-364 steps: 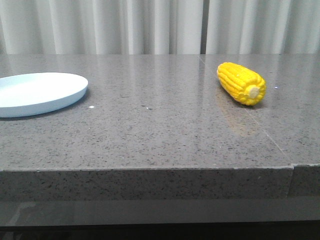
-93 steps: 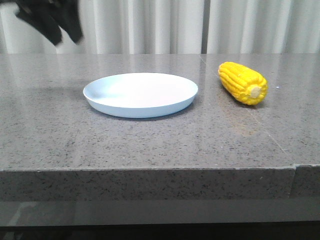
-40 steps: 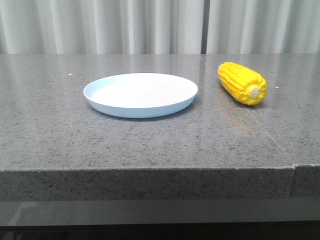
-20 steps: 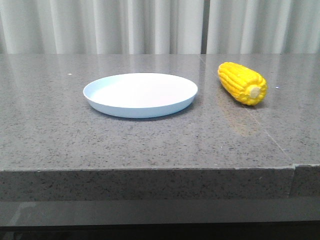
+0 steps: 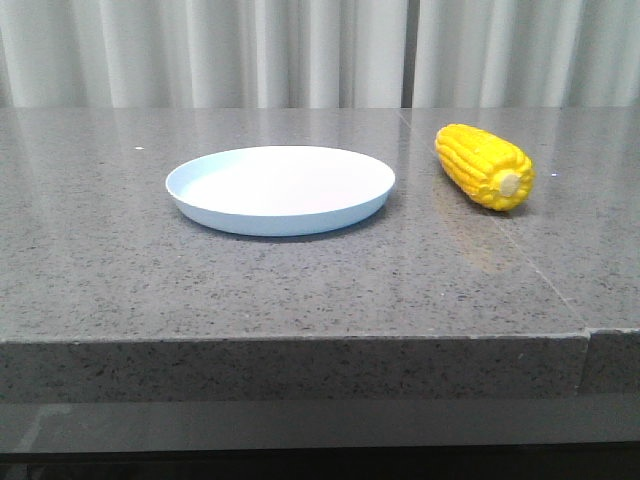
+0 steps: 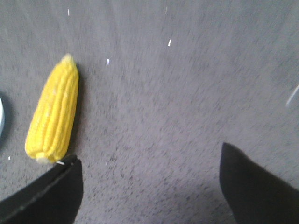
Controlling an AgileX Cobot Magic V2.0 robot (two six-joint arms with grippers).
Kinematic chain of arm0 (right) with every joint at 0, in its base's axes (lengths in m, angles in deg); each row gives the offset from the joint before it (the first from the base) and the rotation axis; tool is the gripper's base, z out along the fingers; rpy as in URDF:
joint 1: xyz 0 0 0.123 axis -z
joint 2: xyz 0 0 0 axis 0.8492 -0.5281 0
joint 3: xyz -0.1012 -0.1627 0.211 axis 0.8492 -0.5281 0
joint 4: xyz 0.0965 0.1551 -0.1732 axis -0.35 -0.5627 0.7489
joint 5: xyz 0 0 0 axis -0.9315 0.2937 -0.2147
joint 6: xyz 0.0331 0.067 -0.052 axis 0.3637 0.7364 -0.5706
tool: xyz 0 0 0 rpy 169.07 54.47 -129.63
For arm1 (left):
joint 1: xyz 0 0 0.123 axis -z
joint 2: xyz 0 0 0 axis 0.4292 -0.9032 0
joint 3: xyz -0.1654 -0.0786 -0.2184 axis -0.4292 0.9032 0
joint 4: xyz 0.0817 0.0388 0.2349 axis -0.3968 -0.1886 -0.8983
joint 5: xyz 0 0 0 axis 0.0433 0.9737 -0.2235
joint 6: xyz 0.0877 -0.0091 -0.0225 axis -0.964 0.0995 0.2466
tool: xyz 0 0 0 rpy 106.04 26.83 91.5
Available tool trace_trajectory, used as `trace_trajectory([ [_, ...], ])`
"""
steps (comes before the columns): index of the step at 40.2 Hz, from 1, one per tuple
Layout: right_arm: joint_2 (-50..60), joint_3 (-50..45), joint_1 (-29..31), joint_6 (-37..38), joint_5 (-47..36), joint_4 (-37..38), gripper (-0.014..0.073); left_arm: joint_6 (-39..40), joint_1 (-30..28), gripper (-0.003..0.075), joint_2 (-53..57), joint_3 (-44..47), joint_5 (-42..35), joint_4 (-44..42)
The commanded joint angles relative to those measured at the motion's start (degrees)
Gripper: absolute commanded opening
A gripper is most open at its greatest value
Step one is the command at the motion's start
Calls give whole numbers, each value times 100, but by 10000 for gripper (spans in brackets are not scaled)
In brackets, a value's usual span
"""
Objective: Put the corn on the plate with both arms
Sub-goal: 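Grasp the yellow corn cob with the right gripper and lift it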
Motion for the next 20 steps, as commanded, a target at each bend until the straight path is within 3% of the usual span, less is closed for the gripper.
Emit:
trace_trajectory([
  [1,-746,664,-130,-26,242,-260,623,-9,-3,-20,-54,-158,-466,-25],
  [14,-2918,2116,-960,-292,562,-1353,623,-9,-3,-20,-54,-158,-466,-25],
  [20,-3703,2742,-1085,-306,552,-1485,623,-9,-3,-20,-54,-158,-466,-25],
])
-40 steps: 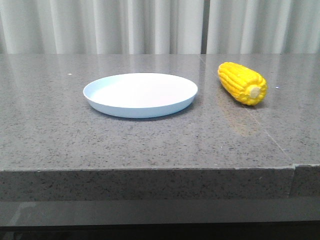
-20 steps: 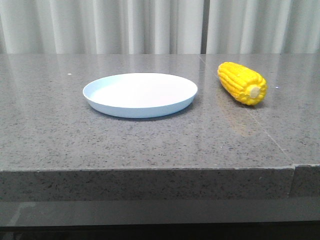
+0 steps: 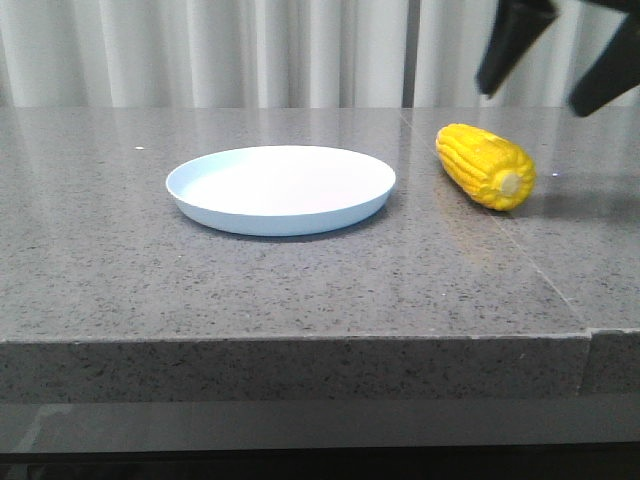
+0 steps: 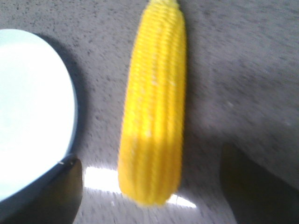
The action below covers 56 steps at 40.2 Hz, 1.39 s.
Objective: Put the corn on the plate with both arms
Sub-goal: 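Grasp the yellow corn cob with the right gripper and lift it, then lower the held corn onto the plate and open the right gripper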
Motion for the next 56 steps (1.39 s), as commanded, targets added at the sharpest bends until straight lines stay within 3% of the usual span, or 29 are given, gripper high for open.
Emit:
trace_trajectory([
  [1,-292,524,-25,-112,-199,-131,623,-9,-3,-20,-54,-158,-466,-25],
  [19,-1303,1200,-56,-114,13,-184,590,-9,-3,-20,-54,-158,-466,-25],
  [23,-1290,1200,-56,-114,91,-184,444,-9,-3,-20,-54,-158,-466,-25],
  [28,-1270,1200,-56,-114,85,-184,171,-9,-3,-20,-54,-158,-466,-25],
  [33,-1155,1249,-56,-114,72,-184,20,-9,-3,-20,-54,-158,-466,-25],
  [39,-767,1267,-68,6,-90,-328,30,-9,-3,-20,-54,-158,-466,-25],
  [45,-426,1267,-196,16,-338,-1072,39,-9,-3,-20,-54,-158,-466,-25],
  [56,-693,1259,-1208,16,-895,-1917,39,-9,-3,-20,-54,-158,-466,-25],
])
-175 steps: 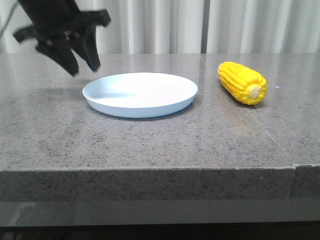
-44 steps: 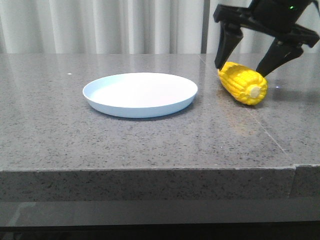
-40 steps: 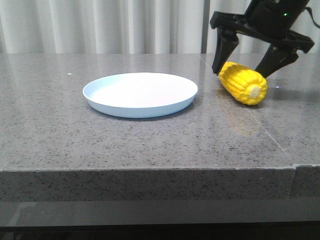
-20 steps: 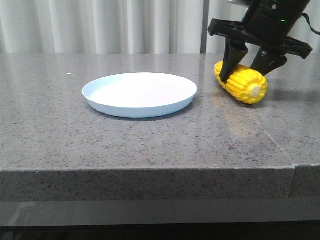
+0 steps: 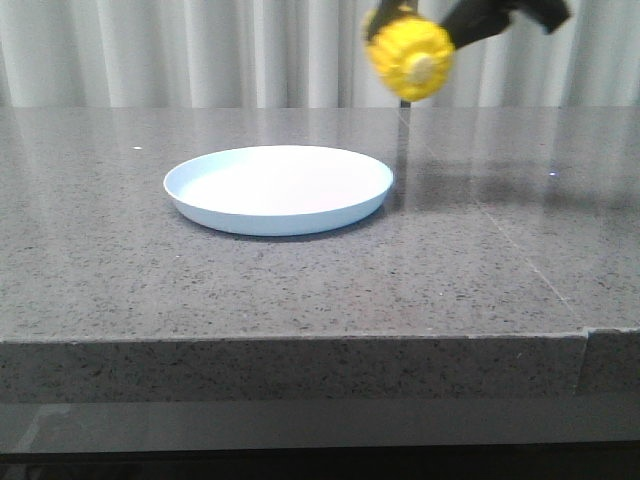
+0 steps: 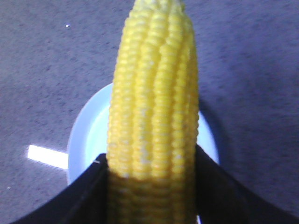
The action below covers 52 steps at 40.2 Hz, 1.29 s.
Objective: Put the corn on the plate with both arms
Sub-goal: 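Lower the held corn onto the plate and open the right gripper, then raise the right gripper away from the plate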
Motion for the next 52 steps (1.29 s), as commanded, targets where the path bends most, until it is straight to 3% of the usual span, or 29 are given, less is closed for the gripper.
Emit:
trace_trajectory([
  [1,22,179,-377,-23,-570,-400,39,-9,-3,-20,-54,-158,-466,-25],
  [13,-610,173,-658,-17,-728,-486,41,-9,-3,-20,-54,-158,-466,-25],
  [17,-723,168,-658,-17,-670,-486,82,-9,-3,-20,-54,-158,-466,-25],
  [21,-789,168,-658,-17,-637,-486,193,-9,-3,-20,-54,-158,-466,-25],
  [28,-824,168,-658,-17,-548,-486,463,-9,-3,-20,-54,-158,-466,-25],
  [33,-749,179,-653,-17,-560,-444,581,-9,-3,-20,-54,-158,-466,-25],
  [41,-249,220,-609,-17,-676,-165,592,-9,-3,-20,-54,-158,-466,-25],
  [47,62,499,-489,-17,-221,322,583,-9,-3,-20,-54,-158,-466,-25],
  [52,247,707,-304,-17,289,817,447,-9,-3,-20,-54,-158,-466,-25],
])
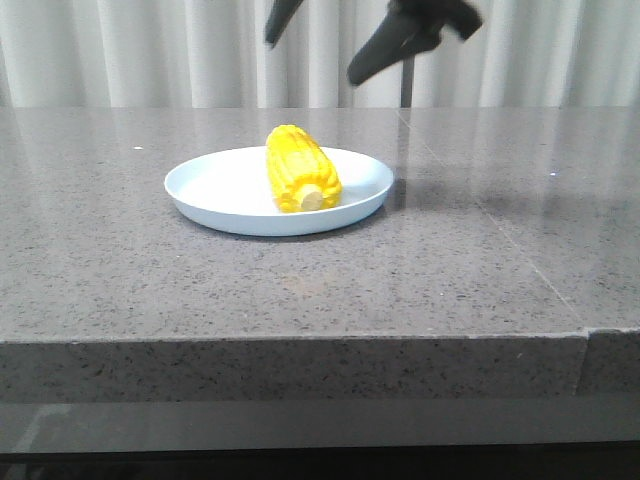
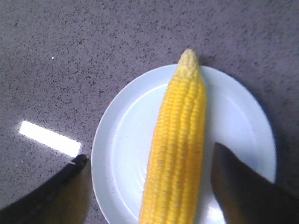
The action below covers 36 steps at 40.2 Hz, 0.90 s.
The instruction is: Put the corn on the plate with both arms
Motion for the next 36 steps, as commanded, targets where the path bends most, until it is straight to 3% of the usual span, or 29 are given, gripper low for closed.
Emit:
trace_trajectory([
  [1,401,296,162,-25,169,309,398,-9,-3,-20,-54,-158,-466,-25],
  [10,595,311,678,-25,833,787,-13,-9,-3,-20,-54,-158,-466,-25],
  [13,642,311,848,-25,1068,1008,-90,-9,-3,-20,-54,-158,-466,-25],
  [26,1305,85,1511,-25,1542,1832,-90,-9,-3,-20,-54,-158,-466,-25],
  [36,2703,-1527,1614,-25,667,2099,-90,-9,-3,-20,-54,-158,-466,-25],
])
